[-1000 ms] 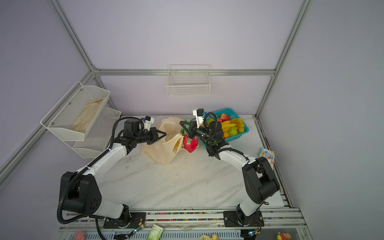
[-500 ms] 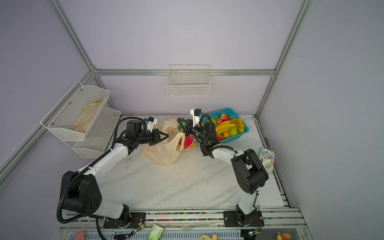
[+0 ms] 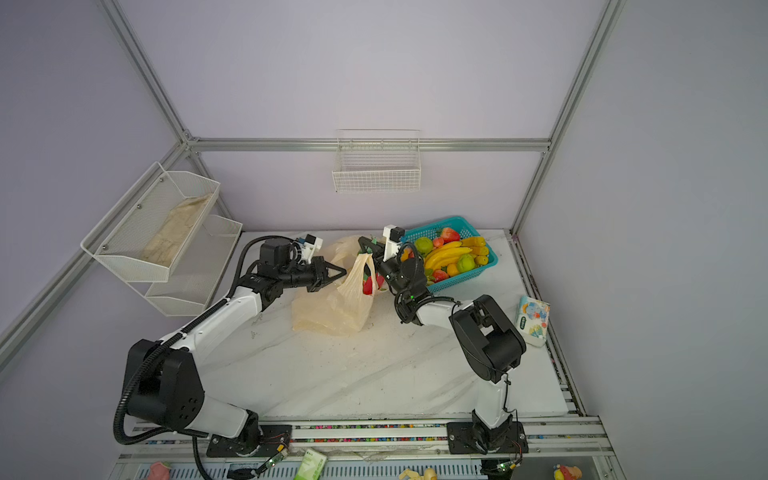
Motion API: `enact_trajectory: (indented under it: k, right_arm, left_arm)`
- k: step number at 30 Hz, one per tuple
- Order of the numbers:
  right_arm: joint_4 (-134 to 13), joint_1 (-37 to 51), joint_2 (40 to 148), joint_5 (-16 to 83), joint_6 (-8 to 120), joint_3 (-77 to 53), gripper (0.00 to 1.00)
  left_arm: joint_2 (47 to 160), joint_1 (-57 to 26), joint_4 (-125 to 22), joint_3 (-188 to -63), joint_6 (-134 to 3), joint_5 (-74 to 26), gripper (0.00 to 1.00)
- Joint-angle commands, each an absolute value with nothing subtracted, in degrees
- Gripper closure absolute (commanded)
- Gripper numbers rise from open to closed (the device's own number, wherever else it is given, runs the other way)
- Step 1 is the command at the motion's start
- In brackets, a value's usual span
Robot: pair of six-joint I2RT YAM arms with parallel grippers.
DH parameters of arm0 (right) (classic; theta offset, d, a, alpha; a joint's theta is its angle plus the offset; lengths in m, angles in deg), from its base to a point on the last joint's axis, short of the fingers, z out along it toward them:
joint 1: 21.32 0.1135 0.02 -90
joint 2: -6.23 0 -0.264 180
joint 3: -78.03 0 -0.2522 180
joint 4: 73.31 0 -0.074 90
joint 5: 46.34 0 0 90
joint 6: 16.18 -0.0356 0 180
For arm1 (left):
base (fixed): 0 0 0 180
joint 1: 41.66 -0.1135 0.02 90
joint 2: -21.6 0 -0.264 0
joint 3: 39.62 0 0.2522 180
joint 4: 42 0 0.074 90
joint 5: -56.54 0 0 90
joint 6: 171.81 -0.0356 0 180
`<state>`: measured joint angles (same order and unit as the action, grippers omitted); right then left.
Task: Place the fake fruits into the plastic bag and tie a complex knot
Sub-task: 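Carry the dragon fruit into the bag mouth held by the left gripper, then lower the dragon fruit deep into the bag with the right gripper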
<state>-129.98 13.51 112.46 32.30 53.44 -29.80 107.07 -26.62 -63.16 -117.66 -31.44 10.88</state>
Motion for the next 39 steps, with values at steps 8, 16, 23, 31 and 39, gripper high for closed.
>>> enact_trajectory:
  k: [8, 16, 23, 31, 39]
  right_arm:
    - [-133.5, 19.1, 107.4, 57.1, 45.2, -33.7, 1.00]
    - [-123.3, 19.8, 108.7, 65.7, 31.1, -30.3, 1.00]
    - [-119.7, 19.9, 111.2, 66.9, 21.7, -28.9, 1.00]
    - [-110.4, 20.0, 113.3, 65.4, 17.1, -27.1, 1.00]
    - [-106.0, 20.0, 115.8, 61.4, 16.9, -25.5, 0.96]
  left_arm:
    - [106.1, -24.7, -52.2, -116.9, -18.4, 11.4, 1.00]
    - [108.1, -22.6, -49.4, -116.5, -15.6, 11.2, 1.00]
    - [109.1, -22.6, -48.3, -115.2, -16.0, 10.8, 1.00]
    - [110.4, -22.6, -46.7, -114.0, -17.4, 10.4, 1.00]
    - [110.9, -22.8, -45.1, -111.9, -18.0, 10.3, 1.00]
